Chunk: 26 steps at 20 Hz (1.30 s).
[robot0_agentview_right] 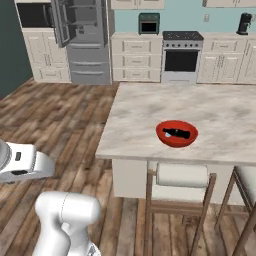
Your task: Open the fridge, grab two sodas, and place both sodas inside the bowl with ice on the dining counter.
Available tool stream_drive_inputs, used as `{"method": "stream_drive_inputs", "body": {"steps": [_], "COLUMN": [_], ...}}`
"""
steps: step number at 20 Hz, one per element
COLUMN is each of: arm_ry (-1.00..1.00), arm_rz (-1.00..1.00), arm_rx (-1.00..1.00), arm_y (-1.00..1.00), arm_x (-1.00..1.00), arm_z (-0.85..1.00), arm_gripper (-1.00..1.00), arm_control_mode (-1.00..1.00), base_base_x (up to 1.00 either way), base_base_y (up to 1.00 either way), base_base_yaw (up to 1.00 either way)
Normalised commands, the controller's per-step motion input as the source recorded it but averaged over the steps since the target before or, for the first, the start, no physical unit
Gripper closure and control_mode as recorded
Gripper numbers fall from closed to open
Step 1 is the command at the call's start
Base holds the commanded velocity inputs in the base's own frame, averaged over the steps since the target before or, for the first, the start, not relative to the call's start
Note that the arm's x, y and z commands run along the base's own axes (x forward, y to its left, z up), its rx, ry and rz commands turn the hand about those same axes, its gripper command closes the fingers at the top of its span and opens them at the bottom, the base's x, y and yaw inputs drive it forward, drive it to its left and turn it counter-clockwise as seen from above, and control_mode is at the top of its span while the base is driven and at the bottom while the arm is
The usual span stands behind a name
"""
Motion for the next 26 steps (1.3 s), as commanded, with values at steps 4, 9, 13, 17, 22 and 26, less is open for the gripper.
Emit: {"method": "stream_drive_inputs", "body": {"steps": [4, 9, 13, 17, 22, 26], "arm_ry": [0.0, 0.0, 0.0, 0.0, 0.0, 0.0], "arm_rz": [0.0, 0.0, 0.0, 0.0, 0.0, 0.0], "arm_rx": [0.0, 0.0, 0.0, 0.0, 0.0, 0.0], "arm_y": [0.0, 0.0, 0.0, 0.0, 0.0, 0.0], "arm_x": [0.0, 0.0, 0.0, 0.0, 0.0, 0.0], "arm_z": [0.0, 0.0, 0.0, 0.0, 0.0, 0.0], "arm_gripper": [-1.0, -1.0, -1.0, -1.0, -1.0, -1.0], "arm_control_mode": [1.0, 1.0, 1.0, 1.0, 1.0, 1.0], "base_base_x": [-0.02, 0.21, 0.53, 0.76, 0.88, 0.92], "base_base_y": [1.0, 1.0, 1.0, 0.99, 0.98, 1.0], "base_base_yaw": [-0.18, -0.21, -0.19, -0.17, -0.15, -0.09]}}
